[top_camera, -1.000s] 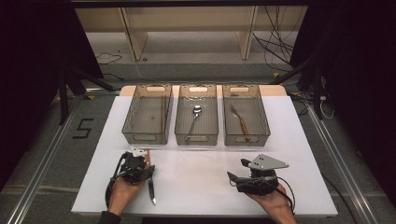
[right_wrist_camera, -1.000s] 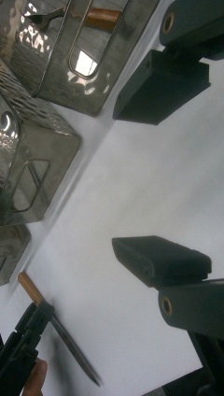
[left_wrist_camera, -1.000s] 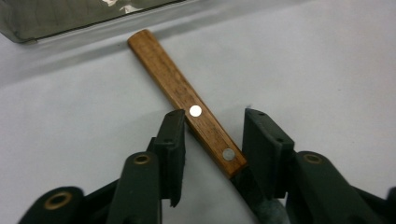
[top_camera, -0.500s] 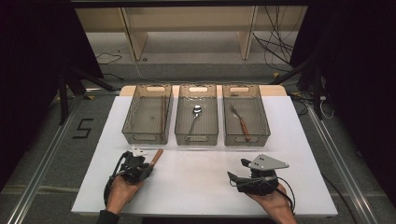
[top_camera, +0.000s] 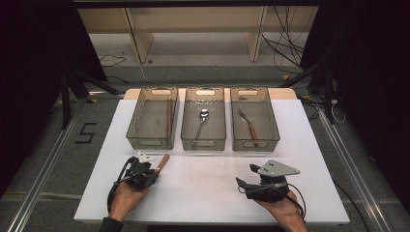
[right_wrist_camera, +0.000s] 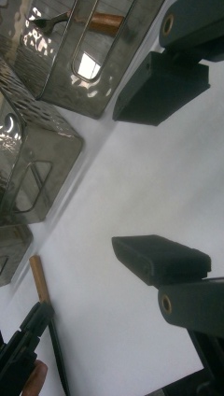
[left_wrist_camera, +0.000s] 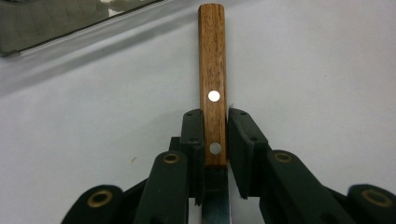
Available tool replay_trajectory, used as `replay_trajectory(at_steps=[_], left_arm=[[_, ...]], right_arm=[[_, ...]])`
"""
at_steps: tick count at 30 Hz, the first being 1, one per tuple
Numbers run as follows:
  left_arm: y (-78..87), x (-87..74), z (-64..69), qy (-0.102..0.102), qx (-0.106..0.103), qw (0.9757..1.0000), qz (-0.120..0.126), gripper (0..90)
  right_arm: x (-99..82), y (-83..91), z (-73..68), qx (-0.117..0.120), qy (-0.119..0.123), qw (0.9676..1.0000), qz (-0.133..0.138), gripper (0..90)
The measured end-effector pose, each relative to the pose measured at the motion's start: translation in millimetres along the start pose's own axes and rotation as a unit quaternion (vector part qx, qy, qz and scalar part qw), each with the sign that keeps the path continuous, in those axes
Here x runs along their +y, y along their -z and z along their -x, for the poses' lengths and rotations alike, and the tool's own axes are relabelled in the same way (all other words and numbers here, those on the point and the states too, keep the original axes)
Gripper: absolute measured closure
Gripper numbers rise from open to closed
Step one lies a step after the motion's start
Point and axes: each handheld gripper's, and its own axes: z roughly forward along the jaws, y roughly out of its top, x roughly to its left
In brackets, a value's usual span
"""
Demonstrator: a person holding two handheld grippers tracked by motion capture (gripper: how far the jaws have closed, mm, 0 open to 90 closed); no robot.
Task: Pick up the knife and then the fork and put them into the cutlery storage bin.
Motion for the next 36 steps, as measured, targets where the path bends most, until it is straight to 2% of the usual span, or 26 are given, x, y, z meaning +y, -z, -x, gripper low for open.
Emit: replay_trajectory(at_steps=[5, 8, 11, 16, 17, 21, 25, 29, 33, 36], left_arm=[[1.4, -0.1, -1.5, 0.001, -0.014, 0.9999, 0.006, 76.7], [4.9, 1.5, -0.7, -0.006, -0.025, 0.9996, 0.013, 76.7], [8.0, 3.1, 1.4, -0.008, -0.045, 0.9986, 0.025, 76.7], [13.1, 9.2, 12.1, -0.024, -0.086, 0.9957, 0.025, 76.7], [14.4, 11.8, 16.1, -0.029, -0.103, 0.9939, 0.026, 76.7], [18.1, 20.0, 31.2, -0.043, -0.147, 0.9879, 0.022, 76.7], [21.0, 27.7, 46.7, -0.06, -0.194, 0.9789, 0.021, 76.7], [20.4, 34.8, 58.8, -0.075, -0.219, 0.9727, 0.015, 76.7], [19.6, 41.5, 70.3, -0.096, -0.232, 0.9679, 0.005, 76.7], [18.8, 46.0, 77.9, -0.109, -0.244, 0.9636, -0.005, 76.7]], right_arm=[[0.3, 1.0, 0.5, -0.001, -0.002, 1.0, 0.002, 33.9], [0.4, 1.1, 0.7, -0.001, -0.003, 1.0, 0.003, 34.0], [0.5, 1.3, 0.4, -0.001, -0.001, 1.0, 0.003, 34.0], [2.2, 3.1, -0.6, 0.004, 0.001, 0.9999, 0.011, 34.1], [2.8, 3.7, -1.0, 0.004, 0.002, 0.9999, 0.012, 34.1], [6.9, 5.5, -6.0, 0.017, 0.01, 0.9995, 0.024, 33.9], [11.1, 6.4, -16.5, 0.028, 0.038, 0.9982, 0.036, 33.5], [13.9, 5.3, -27.9, 0.039, 0.063, 0.9963, 0.043, 33.4], [14.8, 2.5, -35.9, 0.05, 0.084, 0.9943, 0.043, 32.7], [13.8, 0.6, -42.3, 0.046, 0.111, 0.9918, 0.043, 32.2]])
